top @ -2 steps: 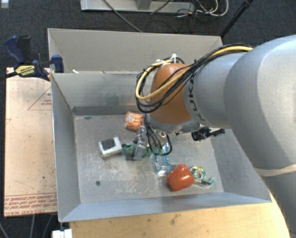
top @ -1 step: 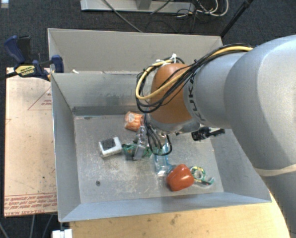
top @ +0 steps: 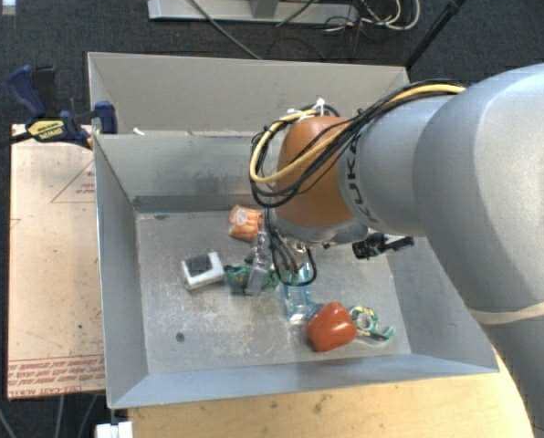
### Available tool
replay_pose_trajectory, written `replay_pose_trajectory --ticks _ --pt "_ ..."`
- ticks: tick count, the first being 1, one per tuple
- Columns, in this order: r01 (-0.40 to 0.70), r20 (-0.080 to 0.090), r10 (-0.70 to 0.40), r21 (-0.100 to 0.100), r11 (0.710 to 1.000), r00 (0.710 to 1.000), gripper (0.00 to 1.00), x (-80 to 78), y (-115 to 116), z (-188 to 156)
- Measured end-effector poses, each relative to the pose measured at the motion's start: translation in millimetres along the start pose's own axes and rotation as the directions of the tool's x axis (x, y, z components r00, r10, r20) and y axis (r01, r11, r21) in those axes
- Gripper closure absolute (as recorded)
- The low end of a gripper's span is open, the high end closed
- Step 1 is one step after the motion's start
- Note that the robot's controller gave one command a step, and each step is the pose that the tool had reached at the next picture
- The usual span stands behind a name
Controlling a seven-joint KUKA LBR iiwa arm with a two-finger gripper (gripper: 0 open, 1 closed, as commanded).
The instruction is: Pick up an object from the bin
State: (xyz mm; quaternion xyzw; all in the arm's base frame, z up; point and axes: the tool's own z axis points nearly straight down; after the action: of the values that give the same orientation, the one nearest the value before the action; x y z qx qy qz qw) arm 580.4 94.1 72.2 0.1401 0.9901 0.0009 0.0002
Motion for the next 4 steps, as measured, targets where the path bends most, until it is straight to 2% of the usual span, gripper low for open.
replay_pose_trajectory --ticks 2,4 --pt "0.000 -0.007 0.000 0.004 1.000 1.000 1.00 2.2 -1 -28" --pt "0.002 -0.002 -0.002 0.001 1.000 1.000 1.00 1.2 0 -66"
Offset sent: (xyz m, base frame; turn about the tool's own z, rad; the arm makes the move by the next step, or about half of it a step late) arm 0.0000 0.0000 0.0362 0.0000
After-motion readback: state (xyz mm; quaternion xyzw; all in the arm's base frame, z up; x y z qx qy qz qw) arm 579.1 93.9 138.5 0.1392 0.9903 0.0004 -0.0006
